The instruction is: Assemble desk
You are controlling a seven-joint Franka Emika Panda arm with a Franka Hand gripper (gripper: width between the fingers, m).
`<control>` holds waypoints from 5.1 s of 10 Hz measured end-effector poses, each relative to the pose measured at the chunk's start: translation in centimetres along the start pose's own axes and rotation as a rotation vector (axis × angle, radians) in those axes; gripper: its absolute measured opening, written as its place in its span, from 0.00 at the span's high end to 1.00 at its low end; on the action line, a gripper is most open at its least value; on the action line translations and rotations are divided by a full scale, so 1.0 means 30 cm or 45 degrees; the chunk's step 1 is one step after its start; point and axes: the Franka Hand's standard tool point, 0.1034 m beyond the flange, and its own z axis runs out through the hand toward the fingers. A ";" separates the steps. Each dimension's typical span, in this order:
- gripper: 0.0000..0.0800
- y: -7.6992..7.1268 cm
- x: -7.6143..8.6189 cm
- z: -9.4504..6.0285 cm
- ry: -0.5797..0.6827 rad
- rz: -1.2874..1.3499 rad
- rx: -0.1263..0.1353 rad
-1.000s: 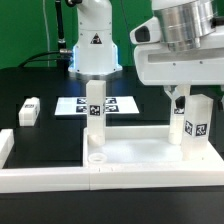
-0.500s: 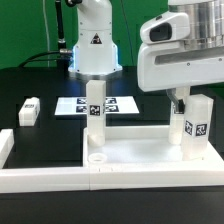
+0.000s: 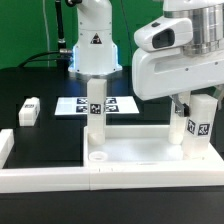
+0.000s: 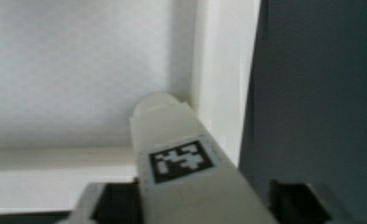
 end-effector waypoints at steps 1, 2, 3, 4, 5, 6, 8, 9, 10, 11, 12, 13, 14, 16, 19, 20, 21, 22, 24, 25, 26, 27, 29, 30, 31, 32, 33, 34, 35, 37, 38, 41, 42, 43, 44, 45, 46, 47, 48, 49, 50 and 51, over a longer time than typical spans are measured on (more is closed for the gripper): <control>0.62 -0.002 -0.001 0.001 -0.001 0.082 0.000; 0.62 -0.001 -0.001 0.001 -0.001 0.149 0.001; 0.62 -0.002 -0.001 0.001 -0.001 0.264 0.001; 0.63 -0.007 -0.003 0.003 -0.001 0.437 -0.001; 0.63 -0.009 -0.004 0.005 -0.004 0.599 0.005; 0.63 -0.016 -0.007 0.010 -0.024 0.848 0.035; 0.63 -0.036 0.002 0.011 -0.069 1.341 0.099; 0.63 -0.044 0.010 0.008 -0.089 1.476 0.114; 0.63 -0.045 0.026 -0.004 -0.100 1.680 0.132; 0.63 -0.040 0.033 -0.012 -0.109 1.774 0.145; 0.63 -0.043 0.031 -0.013 -0.117 1.816 0.146; 0.63 -0.060 0.016 -0.002 -0.131 1.849 0.131; 0.63 -0.061 0.014 0.001 -0.131 1.828 0.131; 0.36 -0.053 -0.002 0.017 -0.111 1.487 0.111; 0.22 -0.059 -0.011 0.018 -0.134 1.024 0.095; 0.19 -0.058 -0.012 0.019 -0.130 0.927 0.099; 0.19 -0.058 -0.012 0.019 -0.128 0.873 0.102; 0.19 -0.050 -0.013 0.019 -0.124 0.725 0.102; 0.19 0.020 -0.014 0.011 -0.115 0.390 0.043; 0.19 0.036 -0.004 0.003 -0.099 0.212 0.009; 0.19 0.039 0.002 -0.002 -0.090 0.081 0.000; 0.19 0.040 0.000 0.002 -0.093 0.071 0.001; 0.33 0.038 -0.001 0.003 -0.094 0.101 0.002; 0.33 0.036 -0.002 0.004 -0.094 0.119 0.003; 0.59 0.030 -0.003 0.004 -0.097 0.233 0.008; 0.59 0.030 -0.003 0.003 -0.097 0.275 0.006; 0.63 0.030 -0.003 0.004 -0.097 0.354 0.003; 0.63 0.027 -0.004 0.004 -0.098 0.422 0.002; 0.63 0.023 -0.005 0.006 -0.100 0.518 0.000; 0.63 0.014 -0.004 0.008 -0.105 0.685 0.016; 0.63 0.008 0.001 0.007 -0.106 0.818 0.037; 0.63 -0.013 0.014 0.000 -0.114 1.171 0.069; 0.63 -0.020 0.014 0.003 -0.125 1.268 0.071; 0.63 -0.023 0.015 0.008 -0.131 1.341 0.077; 0.63 -0.022 0.022 0.013 -0.111 1.483 0.113; 0.63 -0.024 0.008 0.017 -0.093 1.552 0.137; 0.63 -0.026 0.008 0.016 -0.102 1.593 0.138; 0.63 -0.031 0.007 0.017 -0.110 1.664 0.141; 0.63 -0.035 0.006 0.018 -0.113 1.694 0.141; 0.63 -0.040 0.006 0.018 -0.123 1.787 0.144; 0.63 -0.040 0.009 0.020 -0.131 1.870 0.151; 0.63 -0.034 0.031 0.018 -0.126 1.996 0.190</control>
Offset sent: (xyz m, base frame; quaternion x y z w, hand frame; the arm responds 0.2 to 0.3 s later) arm -0.0031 -0.0064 0.0009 -0.0449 0.0069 0.2553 0.9658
